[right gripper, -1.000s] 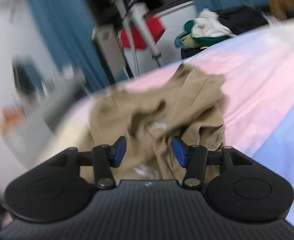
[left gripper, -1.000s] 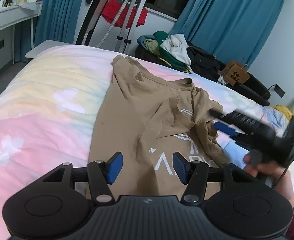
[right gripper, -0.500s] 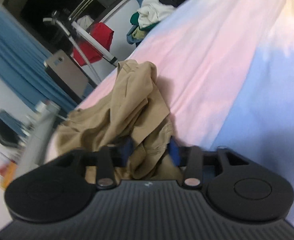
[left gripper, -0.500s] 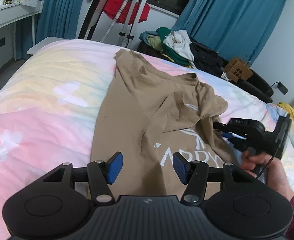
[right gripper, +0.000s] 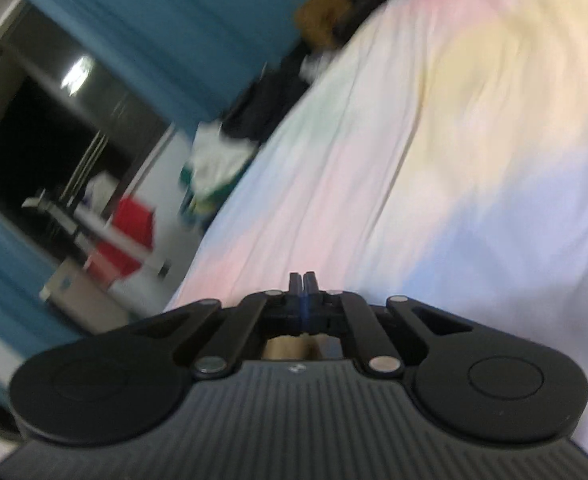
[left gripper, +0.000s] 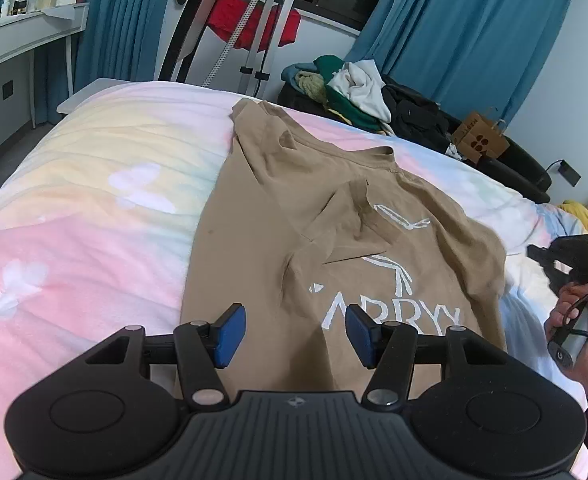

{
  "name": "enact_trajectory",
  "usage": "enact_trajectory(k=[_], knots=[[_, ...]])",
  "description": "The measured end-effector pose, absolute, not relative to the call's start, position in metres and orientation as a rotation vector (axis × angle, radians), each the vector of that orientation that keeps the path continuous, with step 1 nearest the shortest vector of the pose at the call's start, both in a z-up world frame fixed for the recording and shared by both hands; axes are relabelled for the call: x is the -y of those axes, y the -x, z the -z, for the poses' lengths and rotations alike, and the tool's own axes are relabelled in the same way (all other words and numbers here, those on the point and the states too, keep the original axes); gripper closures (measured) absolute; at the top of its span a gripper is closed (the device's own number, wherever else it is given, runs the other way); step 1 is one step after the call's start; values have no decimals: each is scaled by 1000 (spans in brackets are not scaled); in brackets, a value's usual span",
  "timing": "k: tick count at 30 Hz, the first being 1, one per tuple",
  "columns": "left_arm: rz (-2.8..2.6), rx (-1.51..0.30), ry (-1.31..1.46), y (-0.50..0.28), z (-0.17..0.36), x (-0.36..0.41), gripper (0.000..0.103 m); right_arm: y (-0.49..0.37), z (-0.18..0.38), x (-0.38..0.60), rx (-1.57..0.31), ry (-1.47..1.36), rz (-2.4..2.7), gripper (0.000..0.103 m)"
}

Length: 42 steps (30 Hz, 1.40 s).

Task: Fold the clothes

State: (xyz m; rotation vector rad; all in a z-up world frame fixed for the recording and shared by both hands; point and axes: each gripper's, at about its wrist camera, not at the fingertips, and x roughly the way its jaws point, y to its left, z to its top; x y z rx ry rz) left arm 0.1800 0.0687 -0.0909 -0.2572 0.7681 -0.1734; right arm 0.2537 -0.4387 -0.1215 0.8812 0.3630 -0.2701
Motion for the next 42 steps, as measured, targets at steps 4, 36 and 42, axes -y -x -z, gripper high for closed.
enact_trajectory(k=[4, 36, 42], knots=[[179, -772, 252, -181, 92, -68, 45, -249, 125, 454, -331, -934, 319, 100], [187, -757, 283, -187, 89, -74, 45, -326, 133, 400, -409, -726, 335, 90], [163, -701, 266, -182, 73, -84, 45, -319, 76, 280, -255, 29, 359, 90]])
